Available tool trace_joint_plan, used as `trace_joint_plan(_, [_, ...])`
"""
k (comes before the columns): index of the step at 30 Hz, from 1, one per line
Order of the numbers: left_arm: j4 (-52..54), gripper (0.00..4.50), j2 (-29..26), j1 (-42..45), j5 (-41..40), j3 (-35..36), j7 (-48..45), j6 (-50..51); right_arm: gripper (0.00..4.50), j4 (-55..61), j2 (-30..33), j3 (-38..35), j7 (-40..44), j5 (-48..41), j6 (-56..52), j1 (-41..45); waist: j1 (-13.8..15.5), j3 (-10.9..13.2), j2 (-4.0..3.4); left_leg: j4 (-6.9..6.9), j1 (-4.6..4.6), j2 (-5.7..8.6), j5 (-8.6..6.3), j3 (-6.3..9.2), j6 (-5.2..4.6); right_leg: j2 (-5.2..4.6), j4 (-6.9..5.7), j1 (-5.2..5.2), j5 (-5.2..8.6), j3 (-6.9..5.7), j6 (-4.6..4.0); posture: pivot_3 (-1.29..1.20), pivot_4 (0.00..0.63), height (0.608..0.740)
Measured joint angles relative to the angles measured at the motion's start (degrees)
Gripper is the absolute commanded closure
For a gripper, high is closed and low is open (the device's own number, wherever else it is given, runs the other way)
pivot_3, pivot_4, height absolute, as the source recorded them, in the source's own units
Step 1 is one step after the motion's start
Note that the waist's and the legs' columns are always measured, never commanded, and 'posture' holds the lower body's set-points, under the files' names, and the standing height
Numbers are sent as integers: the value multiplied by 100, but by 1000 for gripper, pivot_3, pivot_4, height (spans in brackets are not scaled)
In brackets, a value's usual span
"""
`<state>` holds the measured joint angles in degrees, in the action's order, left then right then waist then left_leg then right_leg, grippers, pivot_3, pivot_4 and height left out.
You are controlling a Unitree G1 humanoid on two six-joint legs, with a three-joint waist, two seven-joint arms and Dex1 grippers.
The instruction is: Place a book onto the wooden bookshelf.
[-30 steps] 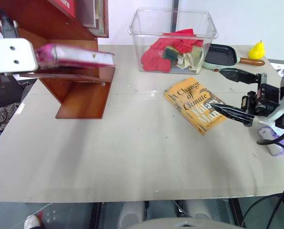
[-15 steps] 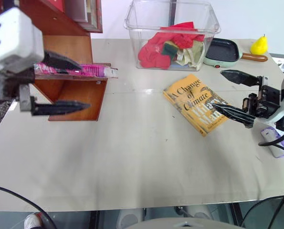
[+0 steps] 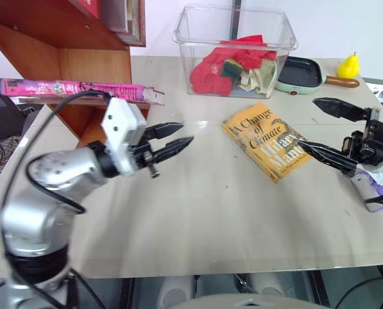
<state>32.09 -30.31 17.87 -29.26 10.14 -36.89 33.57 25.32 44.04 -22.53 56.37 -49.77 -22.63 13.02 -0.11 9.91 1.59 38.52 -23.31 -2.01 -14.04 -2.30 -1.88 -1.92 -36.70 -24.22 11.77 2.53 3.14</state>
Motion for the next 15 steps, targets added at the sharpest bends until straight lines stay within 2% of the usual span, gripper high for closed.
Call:
trace_joint_plan(1, [-225, 4452, 257, -20, 269, -216, 166, -365, 0, 90, 10, -56, -58, -22, -24, -61, 6, 0, 3, 0, -1, -1, 0, 3, 0, 2, -1, 0, 0, -1, -1, 0, 150, 740])
trace_joint_plan(3, [-1147, 4452, 1007, 105, 1289, -823, 839, -1524, 0, 257, 113, -277, -203, -141, -146, -264, 97, -5, -5, -2, 23, 6, 0, 0, 0, 0, 0, 21, 2, 2, -5, 0, 150, 740])
trace_joint_plan(4, [-1613, 4452, 1215, 188, 1687, -1087, 1075, -1957, 0, 350, 152, -349, -283, -191, -206, -292, 107, -2, 1, -2, 32, 7, 0, 5, 0, 1, 1, 34, 8, -1, -14, 0, 150, 740])
trace_joint_plan(8, [-3007, 4452, 1826, 761, 2518, -1558, 1631, -3196, 0, 579, 291, -642, -485, -383, -350, -464, 97, -5, 7, -1, 39, 7, 0, 2, -1, -1, 2, 42, 10, 3, -18, 0, 150, 740])
trace_joint_plan(11, [-3869, 4452, 2116, 1327, 3090, -1443, 2615, -3859, 0, 682, 314, -800, -581, -478, -464, -679, 82, -6, 9, -3, 39, 7, -1, 3, -2, -1, 3, 42, -3, 5, 6, 0, 150, 740])
trace_joint_plan(15, [-4045, 4452, 2283, 1451, 3372, -925, 3663, -4258, 0, 753, 407, -998, -676, -616, -557, -777, -3, -6, 7, -17, 44, -4, -1, -2, -2, 3, 7, 41, -5, 7, 11, 0, 150, 740])
